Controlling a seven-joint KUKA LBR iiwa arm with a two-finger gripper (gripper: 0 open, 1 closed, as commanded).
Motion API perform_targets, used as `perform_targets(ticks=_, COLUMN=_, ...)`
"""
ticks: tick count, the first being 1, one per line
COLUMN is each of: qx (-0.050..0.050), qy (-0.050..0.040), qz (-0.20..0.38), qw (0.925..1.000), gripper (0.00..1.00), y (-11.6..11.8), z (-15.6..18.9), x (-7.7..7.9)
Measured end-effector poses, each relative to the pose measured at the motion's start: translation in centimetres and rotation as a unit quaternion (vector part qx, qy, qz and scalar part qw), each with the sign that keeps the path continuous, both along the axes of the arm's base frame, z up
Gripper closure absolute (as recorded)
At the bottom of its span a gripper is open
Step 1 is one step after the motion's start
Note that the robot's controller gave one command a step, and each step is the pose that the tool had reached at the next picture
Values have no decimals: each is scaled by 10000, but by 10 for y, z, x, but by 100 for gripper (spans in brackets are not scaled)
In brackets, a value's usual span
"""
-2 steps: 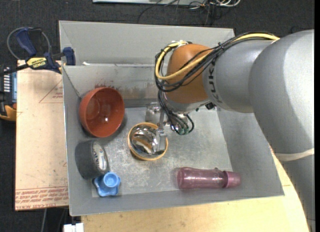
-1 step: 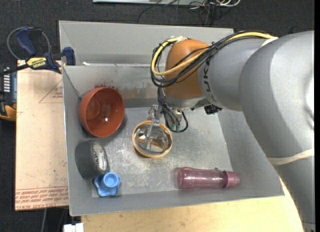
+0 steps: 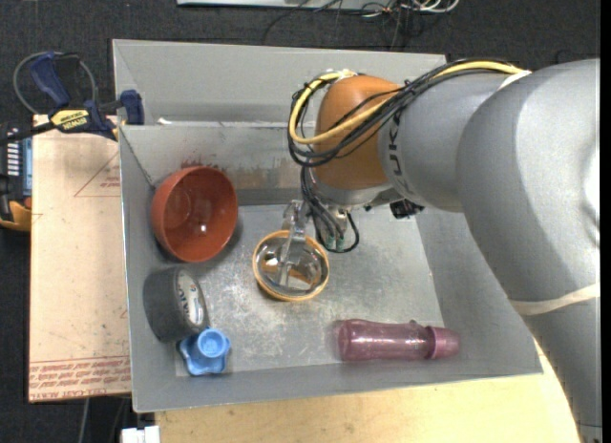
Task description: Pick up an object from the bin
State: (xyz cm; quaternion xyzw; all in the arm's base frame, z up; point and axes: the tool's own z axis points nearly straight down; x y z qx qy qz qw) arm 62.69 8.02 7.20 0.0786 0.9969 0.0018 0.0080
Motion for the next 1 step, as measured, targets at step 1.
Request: perform_targets(ticks=1, qx=2, qy=3, qz=3, qw=10000, gripper=100, y=0, z=11, x=0)
